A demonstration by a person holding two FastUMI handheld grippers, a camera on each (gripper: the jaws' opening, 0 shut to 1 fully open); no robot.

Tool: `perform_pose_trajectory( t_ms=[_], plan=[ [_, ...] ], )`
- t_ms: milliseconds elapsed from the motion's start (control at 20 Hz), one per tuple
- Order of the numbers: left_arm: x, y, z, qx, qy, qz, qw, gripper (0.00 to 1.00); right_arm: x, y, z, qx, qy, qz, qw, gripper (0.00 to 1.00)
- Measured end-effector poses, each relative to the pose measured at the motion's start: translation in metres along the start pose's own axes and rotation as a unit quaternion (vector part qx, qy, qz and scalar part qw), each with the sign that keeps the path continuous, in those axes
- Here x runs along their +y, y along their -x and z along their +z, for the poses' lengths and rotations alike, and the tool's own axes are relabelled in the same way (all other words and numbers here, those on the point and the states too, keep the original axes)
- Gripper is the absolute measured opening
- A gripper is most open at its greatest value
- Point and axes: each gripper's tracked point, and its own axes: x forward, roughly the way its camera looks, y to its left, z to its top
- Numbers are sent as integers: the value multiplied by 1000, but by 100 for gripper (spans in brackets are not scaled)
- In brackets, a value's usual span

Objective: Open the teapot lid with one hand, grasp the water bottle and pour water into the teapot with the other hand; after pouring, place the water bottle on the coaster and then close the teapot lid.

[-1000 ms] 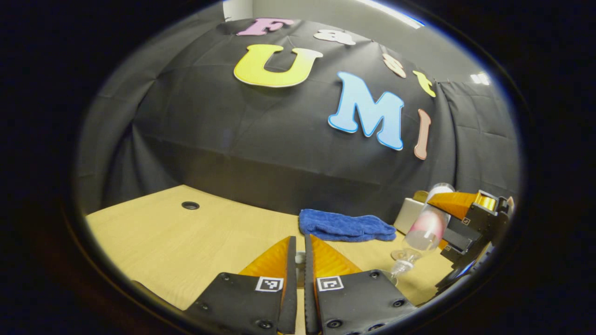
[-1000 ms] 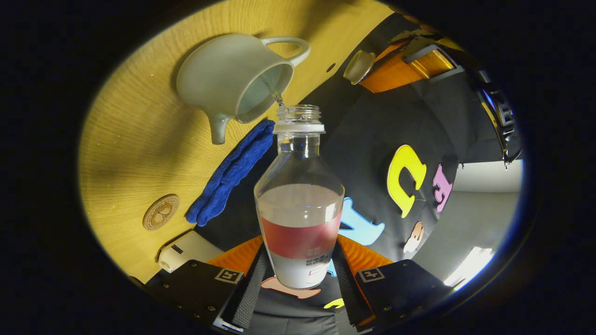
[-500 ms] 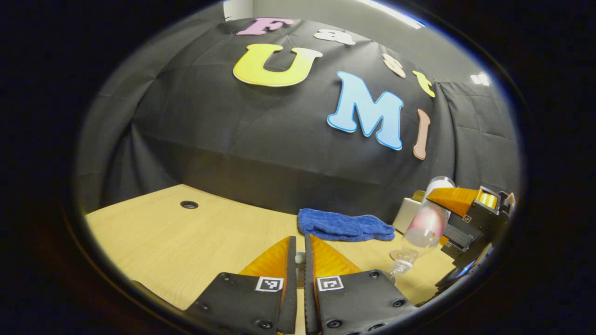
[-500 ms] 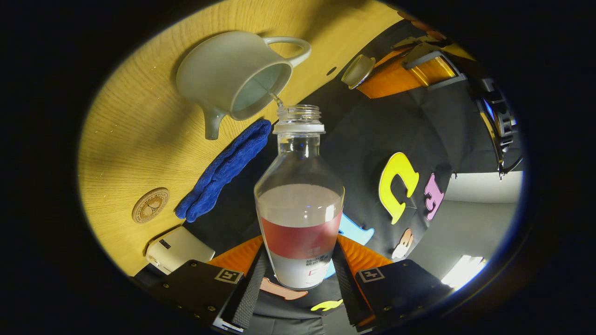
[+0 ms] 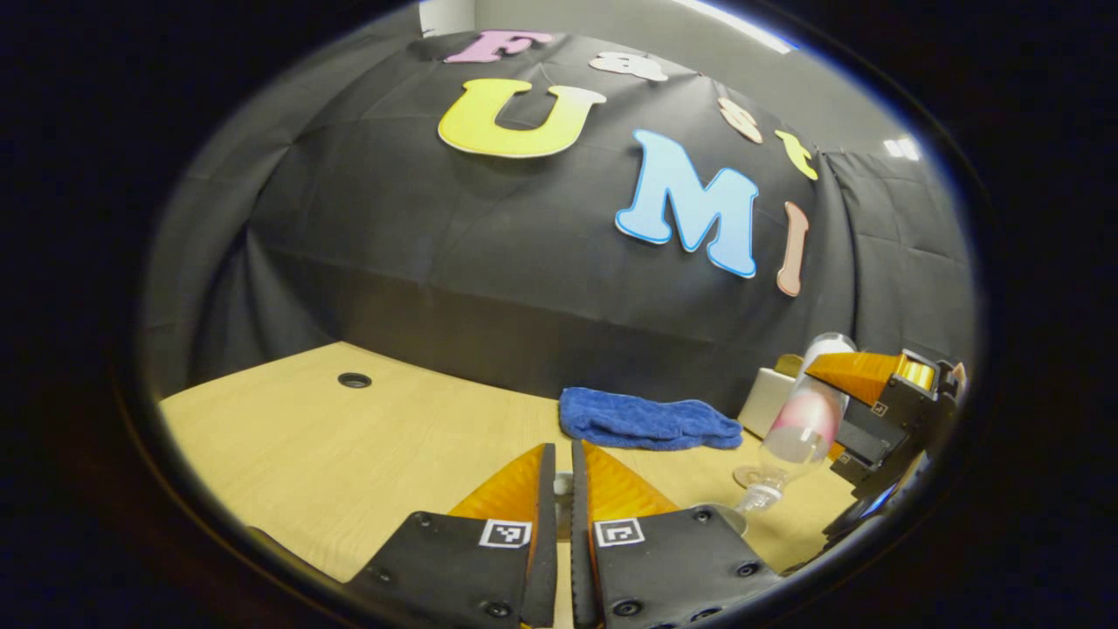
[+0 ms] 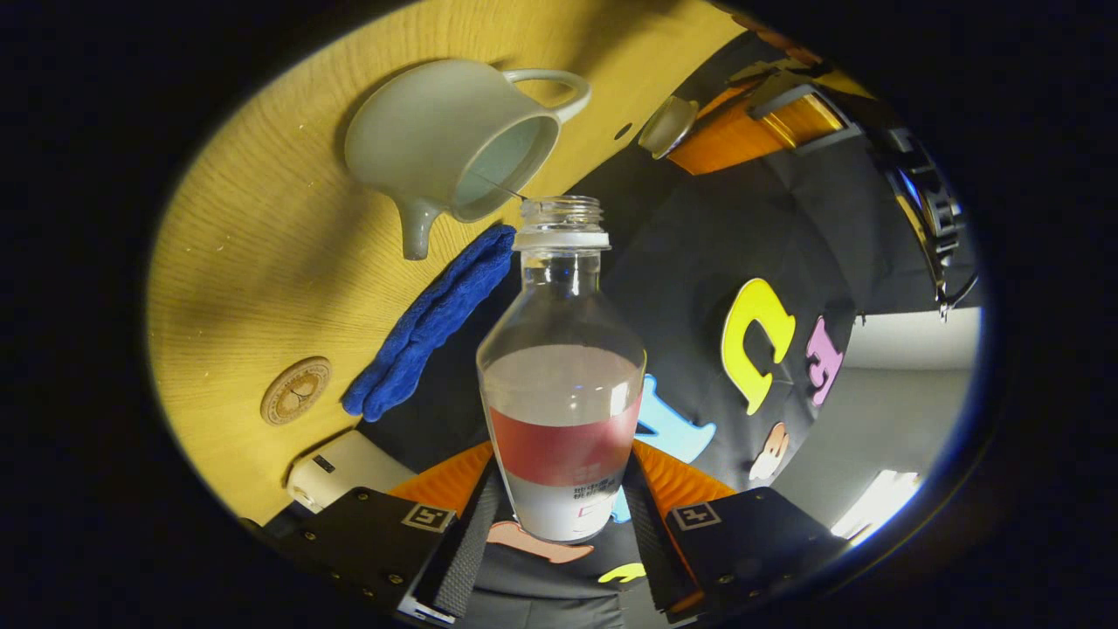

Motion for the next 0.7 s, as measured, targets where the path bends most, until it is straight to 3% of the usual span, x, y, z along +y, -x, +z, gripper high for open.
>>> perform_pose_trajectory(
  t_ms=[150, 300, 350, 500, 700],
  plan=[
    [0, -2, -1, 2, 2, -1, 1000, 15, 22, 2, -4, 5, -82, 38, 996, 75],
    [0, -1, 0, 1, 5, -1, 1000, 15, 40, 2, -8, 22, -166, 69, 983, 75],
    [0, -1, -1, 2, 6, -2, 1000, 15, 52, 3, -12, 28, -205, 90, 974, 75],
    [0, -2, -2, 4, 3, -2, 1000, 15, 81, 7, -10, 39, -332, 144, 932, 75],
    [-1, -4, -4, 9, 0, 0, 1000, 15, 95, 5, -17, 52, -425, 178, 886, 75]
  ],
)
